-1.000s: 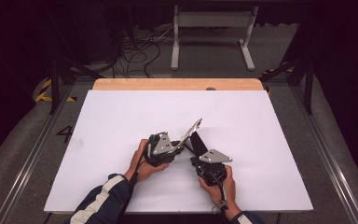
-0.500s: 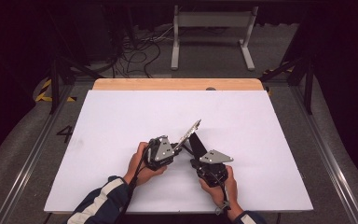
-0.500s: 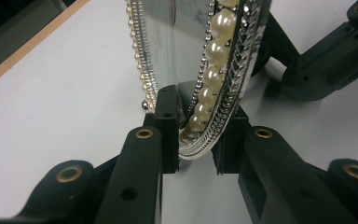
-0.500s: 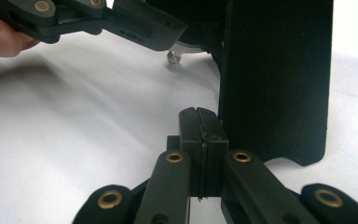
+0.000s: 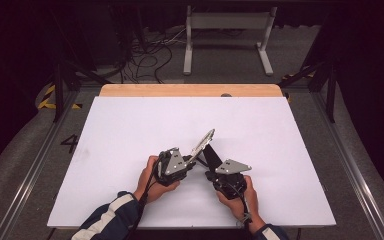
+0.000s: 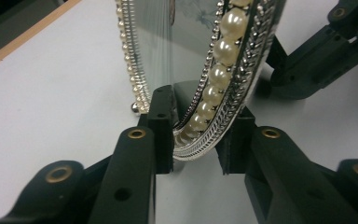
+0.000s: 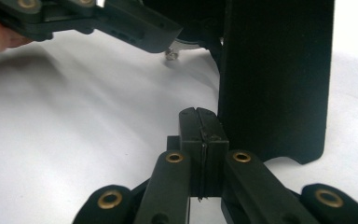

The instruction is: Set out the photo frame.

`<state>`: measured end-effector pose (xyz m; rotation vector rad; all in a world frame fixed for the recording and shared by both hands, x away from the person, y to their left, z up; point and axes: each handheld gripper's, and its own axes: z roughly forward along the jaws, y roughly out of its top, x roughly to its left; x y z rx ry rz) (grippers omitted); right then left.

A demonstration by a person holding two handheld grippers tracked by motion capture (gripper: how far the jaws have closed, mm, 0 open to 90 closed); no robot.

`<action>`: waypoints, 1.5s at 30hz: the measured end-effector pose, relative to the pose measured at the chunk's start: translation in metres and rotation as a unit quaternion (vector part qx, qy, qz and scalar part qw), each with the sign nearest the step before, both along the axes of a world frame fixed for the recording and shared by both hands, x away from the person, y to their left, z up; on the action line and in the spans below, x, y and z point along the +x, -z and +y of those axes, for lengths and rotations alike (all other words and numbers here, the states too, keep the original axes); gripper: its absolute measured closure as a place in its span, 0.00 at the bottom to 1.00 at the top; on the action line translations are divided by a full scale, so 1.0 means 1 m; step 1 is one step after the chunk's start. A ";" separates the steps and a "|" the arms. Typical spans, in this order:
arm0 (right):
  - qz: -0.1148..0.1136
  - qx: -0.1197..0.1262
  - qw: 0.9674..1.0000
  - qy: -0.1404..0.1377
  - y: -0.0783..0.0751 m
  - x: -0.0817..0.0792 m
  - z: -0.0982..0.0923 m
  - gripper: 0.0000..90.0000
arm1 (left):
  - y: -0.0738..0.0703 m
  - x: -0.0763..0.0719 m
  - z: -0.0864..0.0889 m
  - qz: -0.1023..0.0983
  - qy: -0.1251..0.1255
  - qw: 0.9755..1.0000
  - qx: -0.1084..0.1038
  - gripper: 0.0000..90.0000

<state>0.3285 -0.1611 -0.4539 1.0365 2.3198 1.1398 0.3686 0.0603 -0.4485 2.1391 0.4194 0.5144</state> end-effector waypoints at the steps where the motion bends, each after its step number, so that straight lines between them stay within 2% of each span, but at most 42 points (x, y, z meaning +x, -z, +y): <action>1: 0.000 0.000 1.000 0.000 0.000 0.000 -0.001 1.00 | 0.000 0.001 0.001 0.005 0.003 1.000 -0.008 0.76; 6: 0.001 0.001 1.000 0.002 0.000 0.002 -0.005 1.00 | -0.001 0.002 0.004 0.014 0.025 0.999 -0.026 0.72; 11: 0.001 0.000 1.000 0.003 0.000 0.003 -0.009 1.00 | -0.001 0.002 0.004 0.011 0.033 0.999 -0.023 0.71; 13: -0.005 -0.003 1.000 -0.006 0.000 0.004 -0.011 1.00 | -0.001 0.002 0.004 0.013 0.036 0.999 -0.027 0.71; 18: -0.005 -0.006 1.000 -0.003 0.000 0.006 -0.015 1.00 | -0.002 0.003 0.005 0.018 0.044 0.998 -0.032 0.71; 24: -0.008 -0.006 1.000 0.008 0.001 0.010 -0.019 0.97 | -0.002 0.001 0.002 0.012 0.056 0.998 -0.020 0.67; 27: -0.008 -0.005 1.000 0.011 0.001 0.012 -0.020 0.97 | -0.001 0.001 0.001 0.014 0.056 0.998 -0.021 0.67; 36: -0.011 -0.009 1.000 0.019 0.001 0.015 -0.023 0.96 | 0.001 0.002 0.000 0.015 0.054 0.998 -0.016 0.75; 45: -0.011 -0.013 1.000 0.024 0.002 0.020 -0.027 0.93 | 0.003 0.003 -0.002 0.018 0.064 0.998 -0.014 0.73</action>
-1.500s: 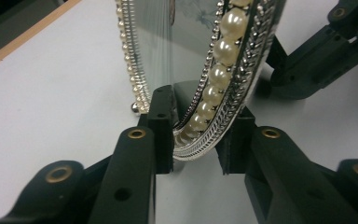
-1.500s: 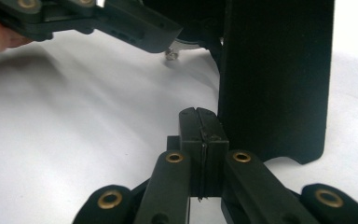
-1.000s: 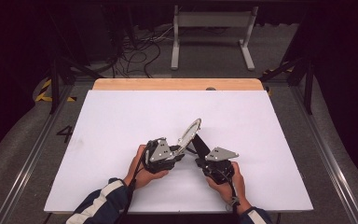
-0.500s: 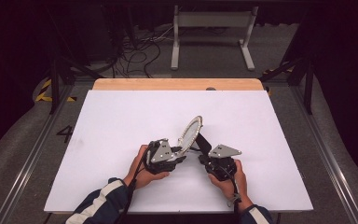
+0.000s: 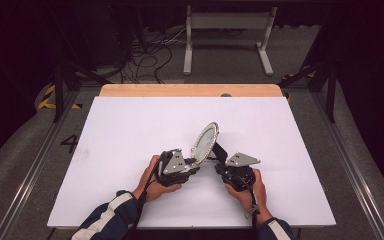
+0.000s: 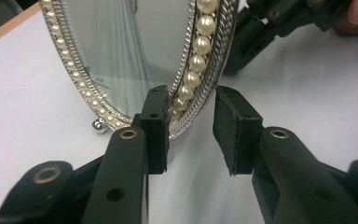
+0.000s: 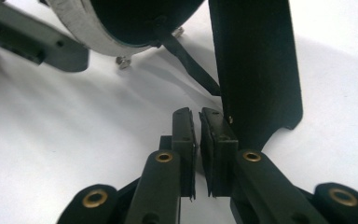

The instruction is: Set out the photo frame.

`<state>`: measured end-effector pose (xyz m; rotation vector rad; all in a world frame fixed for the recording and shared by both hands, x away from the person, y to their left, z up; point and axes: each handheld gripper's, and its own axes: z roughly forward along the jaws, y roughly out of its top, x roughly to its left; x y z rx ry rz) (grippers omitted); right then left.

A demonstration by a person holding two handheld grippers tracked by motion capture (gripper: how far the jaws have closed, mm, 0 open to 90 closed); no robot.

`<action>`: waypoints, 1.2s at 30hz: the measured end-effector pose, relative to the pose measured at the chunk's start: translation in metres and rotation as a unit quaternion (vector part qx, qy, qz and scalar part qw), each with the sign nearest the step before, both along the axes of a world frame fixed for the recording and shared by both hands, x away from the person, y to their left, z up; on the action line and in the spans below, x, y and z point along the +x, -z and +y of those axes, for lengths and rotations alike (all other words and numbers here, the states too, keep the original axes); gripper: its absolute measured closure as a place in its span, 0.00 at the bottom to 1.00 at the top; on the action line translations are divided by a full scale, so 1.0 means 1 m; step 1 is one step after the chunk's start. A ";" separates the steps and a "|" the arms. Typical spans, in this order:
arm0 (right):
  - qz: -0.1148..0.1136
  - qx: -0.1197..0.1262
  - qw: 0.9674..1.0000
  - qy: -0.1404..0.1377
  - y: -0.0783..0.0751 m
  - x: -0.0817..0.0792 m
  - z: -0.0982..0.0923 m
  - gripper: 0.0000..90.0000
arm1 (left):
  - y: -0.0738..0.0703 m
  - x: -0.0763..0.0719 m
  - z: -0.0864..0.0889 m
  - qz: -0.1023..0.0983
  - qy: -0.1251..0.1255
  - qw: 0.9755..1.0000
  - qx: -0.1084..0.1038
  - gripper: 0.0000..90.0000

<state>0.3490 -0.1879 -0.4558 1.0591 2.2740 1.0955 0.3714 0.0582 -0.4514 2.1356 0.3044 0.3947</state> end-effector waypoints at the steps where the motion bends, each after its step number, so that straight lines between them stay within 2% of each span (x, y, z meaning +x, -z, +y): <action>1: 0.000 0.002 1.000 0.003 0.000 0.001 -0.001 0.93 | 0.000 0.000 -0.001 -0.001 0.001 1.000 0.001 0.72; 15: 0.002 0.009 1.000 0.023 0.003 0.013 -0.008 0.91 | -0.006 -0.003 0.008 -0.008 -0.004 1.000 0.003 0.62; 19: -0.001 0.016 1.000 0.016 0.002 0.010 -0.007 0.84 | -0.009 -0.007 0.017 -0.004 -0.023 1.000 0.007 0.55; 21: -0.007 0.024 1.000 0.003 -0.002 0.007 -0.006 0.82 | -0.009 -0.009 0.023 -0.001 -0.030 1.000 0.009 0.51; 23: -0.015 0.037 0.999 -0.015 -0.007 0.005 -0.006 0.78 | -0.009 -0.012 0.029 -0.003 -0.033 0.999 0.019 0.48; 25: -0.018 0.043 0.999 -0.021 -0.011 0.002 -0.004 0.73 | -0.008 -0.015 0.035 -0.002 -0.038 0.999 0.027 0.43; 29: -0.013 0.044 0.998 -0.030 -0.011 -0.003 0.003 0.64 | -0.007 -0.020 0.047 0.001 -0.052 0.998 0.036 0.33; 31: -0.013 0.050 0.998 -0.034 -0.012 -0.005 0.007 0.60 | -0.006 -0.023 0.054 0.003 -0.061 0.997 0.040 0.28; 34: -0.012 0.066 0.997 -0.032 -0.012 -0.007 0.013 0.53 | -0.003 -0.027 0.064 0.006 -0.090 0.994 0.054 0.21; 36: -0.008 0.088 0.996 -0.028 -0.012 -0.005 0.018 0.47 | -0.001 -0.031 0.072 0.017 -0.103 0.993 0.048 0.17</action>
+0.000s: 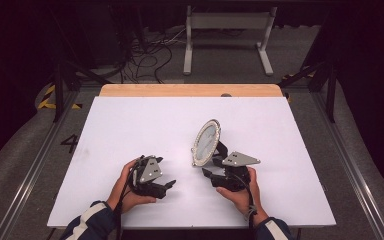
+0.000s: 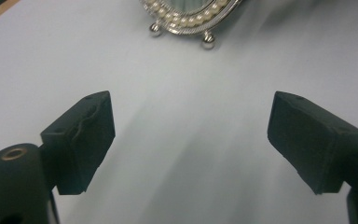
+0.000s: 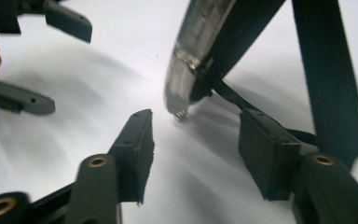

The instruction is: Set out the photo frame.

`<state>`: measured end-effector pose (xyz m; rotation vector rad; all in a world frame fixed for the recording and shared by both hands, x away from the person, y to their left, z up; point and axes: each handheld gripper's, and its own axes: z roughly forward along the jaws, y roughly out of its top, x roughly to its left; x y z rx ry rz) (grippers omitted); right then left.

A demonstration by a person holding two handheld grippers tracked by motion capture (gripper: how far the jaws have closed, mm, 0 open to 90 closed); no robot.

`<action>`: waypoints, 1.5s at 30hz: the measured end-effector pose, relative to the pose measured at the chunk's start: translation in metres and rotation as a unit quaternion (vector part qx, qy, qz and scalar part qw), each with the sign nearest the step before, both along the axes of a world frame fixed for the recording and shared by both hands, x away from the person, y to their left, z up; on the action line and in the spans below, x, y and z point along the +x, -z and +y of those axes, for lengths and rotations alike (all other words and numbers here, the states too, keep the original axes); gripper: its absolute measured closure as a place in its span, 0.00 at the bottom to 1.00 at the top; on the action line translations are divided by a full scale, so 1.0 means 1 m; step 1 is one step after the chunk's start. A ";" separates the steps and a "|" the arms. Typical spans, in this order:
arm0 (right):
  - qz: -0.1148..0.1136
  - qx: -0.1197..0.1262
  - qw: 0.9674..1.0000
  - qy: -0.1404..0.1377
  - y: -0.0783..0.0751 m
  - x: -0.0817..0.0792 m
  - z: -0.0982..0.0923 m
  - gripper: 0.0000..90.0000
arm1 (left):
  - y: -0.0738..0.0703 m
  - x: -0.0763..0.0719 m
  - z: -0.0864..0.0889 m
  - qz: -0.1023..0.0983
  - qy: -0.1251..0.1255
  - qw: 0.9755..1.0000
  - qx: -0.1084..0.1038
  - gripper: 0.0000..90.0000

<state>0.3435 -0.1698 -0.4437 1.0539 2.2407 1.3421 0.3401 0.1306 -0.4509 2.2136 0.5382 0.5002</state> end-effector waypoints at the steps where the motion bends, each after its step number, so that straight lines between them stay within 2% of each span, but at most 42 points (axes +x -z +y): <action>1: 0.000 0.000 1.000 0.000 0.000 0.000 0.000 0.47 | 0.000 0.000 0.000 0.000 0.000 1.000 0.000 0.16; 2: 0.004 0.010 1.000 0.006 0.001 0.002 0.004 0.45 | 0.001 -0.002 0.003 0.001 -0.003 1.000 -0.001 0.16; 4: 0.000 0.002 1.000 0.016 0.002 0.004 0.010 0.44 | 0.001 -0.006 0.011 0.004 -0.006 1.000 -0.008 0.15; 7: -0.005 0.003 1.000 0.022 0.002 0.007 0.016 0.43 | 0.001 -0.011 0.020 0.002 -0.011 1.000 -0.021 0.15; 11: -0.011 -0.003 1.000 0.026 0.002 0.012 0.024 0.42 | 0.002 -0.017 0.026 0.002 -0.021 0.999 -0.027 0.15; 18: -0.008 0.018 0.999 0.034 0.004 0.023 0.029 0.45 | 0.005 -0.021 0.033 0.004 -0.031 0.999 -0.023 0.14; 20: -0.012 0.022 0.999 0.037 0.004 0.025 0.030 0.47 | 0.005 -0.022 0.034 0.003 -0.033 0.999 -0.021 0.14; 25: -0.004 0.040 0.998 0.050 0.006 0.031 0.027 0.55 | 0.006 -0.022 0.036 0.001 -0.037 0.999 -0.015 0.14; 27: -0.004 0.044 0.998 0.048 0.006 0.032 0.026 0.57 | 0.006 -0.022 0.036 0.001 -0.038 0.999 -0.012 0.14; 30: -0.006 0.042 0.998 0.043 0.006 0.032 0.026 0.59 | 0.005 -0.022 0.036 -0.011 -0.043 0.999 -0.013 0.15; 41: 0.011 0.054 0.998 0.033 0.007 0.034 0.021 0.66 | 0.005 -0.020 0.038 -0.007 -0.042 0.999 -0.013 0.15; 45: 0.012 0.052 0.998 0.029 0.006 0.034 0.020 0.68 | 0.005 -0.020 0.038 -0.006 -0.045 0.999 -0.015 0.15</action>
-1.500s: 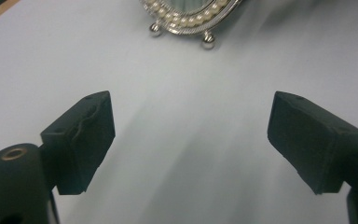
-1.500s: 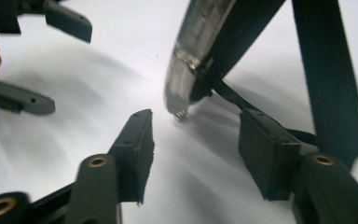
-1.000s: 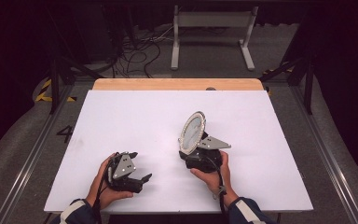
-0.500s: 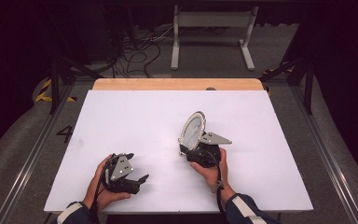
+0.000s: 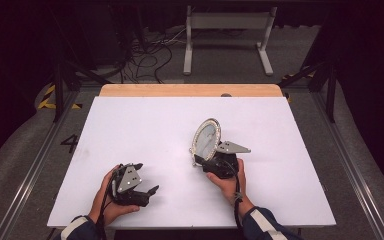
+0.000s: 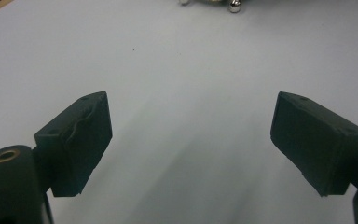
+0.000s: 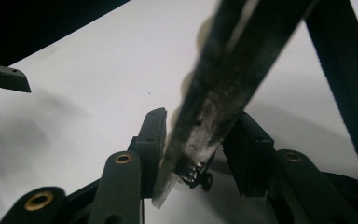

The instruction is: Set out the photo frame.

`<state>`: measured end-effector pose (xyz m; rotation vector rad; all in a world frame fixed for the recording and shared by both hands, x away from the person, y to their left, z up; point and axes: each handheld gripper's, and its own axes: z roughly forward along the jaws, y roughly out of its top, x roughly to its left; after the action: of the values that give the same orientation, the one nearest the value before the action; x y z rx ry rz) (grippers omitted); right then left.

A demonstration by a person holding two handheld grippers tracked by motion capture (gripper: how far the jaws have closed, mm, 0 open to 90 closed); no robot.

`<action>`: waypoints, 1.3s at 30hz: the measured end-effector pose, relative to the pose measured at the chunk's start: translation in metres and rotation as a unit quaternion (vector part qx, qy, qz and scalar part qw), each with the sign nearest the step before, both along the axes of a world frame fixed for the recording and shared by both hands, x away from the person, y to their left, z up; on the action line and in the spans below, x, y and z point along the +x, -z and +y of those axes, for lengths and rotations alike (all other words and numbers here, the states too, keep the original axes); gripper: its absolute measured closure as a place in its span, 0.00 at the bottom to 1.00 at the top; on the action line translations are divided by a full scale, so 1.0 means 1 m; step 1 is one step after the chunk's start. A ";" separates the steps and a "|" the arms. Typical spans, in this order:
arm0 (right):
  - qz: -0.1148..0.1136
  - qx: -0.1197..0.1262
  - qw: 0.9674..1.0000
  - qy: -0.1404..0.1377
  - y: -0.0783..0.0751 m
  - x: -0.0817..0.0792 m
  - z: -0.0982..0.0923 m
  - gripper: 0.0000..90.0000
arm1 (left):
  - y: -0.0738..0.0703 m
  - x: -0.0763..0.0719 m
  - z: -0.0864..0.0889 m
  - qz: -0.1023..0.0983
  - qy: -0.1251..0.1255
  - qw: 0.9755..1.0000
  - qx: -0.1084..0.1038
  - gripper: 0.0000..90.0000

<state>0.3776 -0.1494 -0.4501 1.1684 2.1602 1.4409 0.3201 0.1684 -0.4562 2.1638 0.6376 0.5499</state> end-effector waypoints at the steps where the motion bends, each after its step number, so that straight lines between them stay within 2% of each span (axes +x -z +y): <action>1: 0.001 -0.002 1.000 -0.001 0.000 0.000 0.000 0.69 | 0.000 0.000 0.000 0.000 0.000 1.000 0.000 0.15; 9: 0.006 -0.009 1.000 -0.013 -0.003 -0.002 -0.004 0.75 | -0.002 0.001 0.000 -0.003 0.000 1.000 -0.002 0.15; 14: 0.009 -0.010 1.000 -0.022 -0.004 -0.004 -0.007 0.78 | -0.003 0.006 -0.002 -0.002 0.008 1.000 -0.001 0.14; 18: 0.012 -0.008 0.999 -0.030 -0.004 -0.007 -0.011 0.80 | -0.005 0.020 -0.006 0.018 0.027 0.999 -0.020 0.14; 20: 0.014 -0.009 0.999 -0.035 -0.004 -0.009 -0.013 0.81 | -0.005 0.027 -0.011 0.026 0.042 0.999 -0.023 0.13; 25: 0.019 -0.012 0.999 -0.047 -0.006 -0.011 -0.017 0.83 | -0.008 0.047 -0.029 0.047 0.078 0.995 -0.038 0.13; 29: 0.018 -0.014 0.998 -0.056 -0.006 -0.013 -0.021 0.84 | -0.012 0.064 -0.044 0.052 0.100 0.993 -0.040 0.13; 31: 0.019 -0.014 0.998 -0.057 -0.006 -0.014 -0.022 0.84 | -0.012 0.068 -0.048 0.055 0.103 0.992 -0.044 0.13; 32: 0.018 -0.017 0.998 -0.063 -0.007 -0.014 -0.023 0.84 | -0.013 0.077 -0.055 0.063 0.111 0.991 -0.051 0.14; 34: 0.023 -0.013 0.998 -0.064 -0.006 -0.013 -0.024 0.84 | -0.013 0.085 -0.062 0.070 0.115 0.989 -0.059 0.16; 36: 0.022 -0.014 0.998 -0.065 -0.007 -0.013 -0.024 0.84 | -0.013 0.088 -0.066 0.067 0.115 0.989 -0.063 0.18; 37: 0.022 -0.015 0.998 -0.064 -0.007 -0.013 -0.024 0.84 | -0.014 0.091 -0.070 0.062 0.107 0.990 -0.062 0.18; 39: 0.020 -0.016 0.998 -0.060 -0.007 -0.015 -0.025 0.76 | -0.015 0.097 -0.075 0.058 0.101 0.991 -0.064 0.19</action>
<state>0.3627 -0.1741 -0.4434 1.0823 2.3091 1.4361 0.4174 0.0930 -0.4414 2.1197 0.4932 0.2696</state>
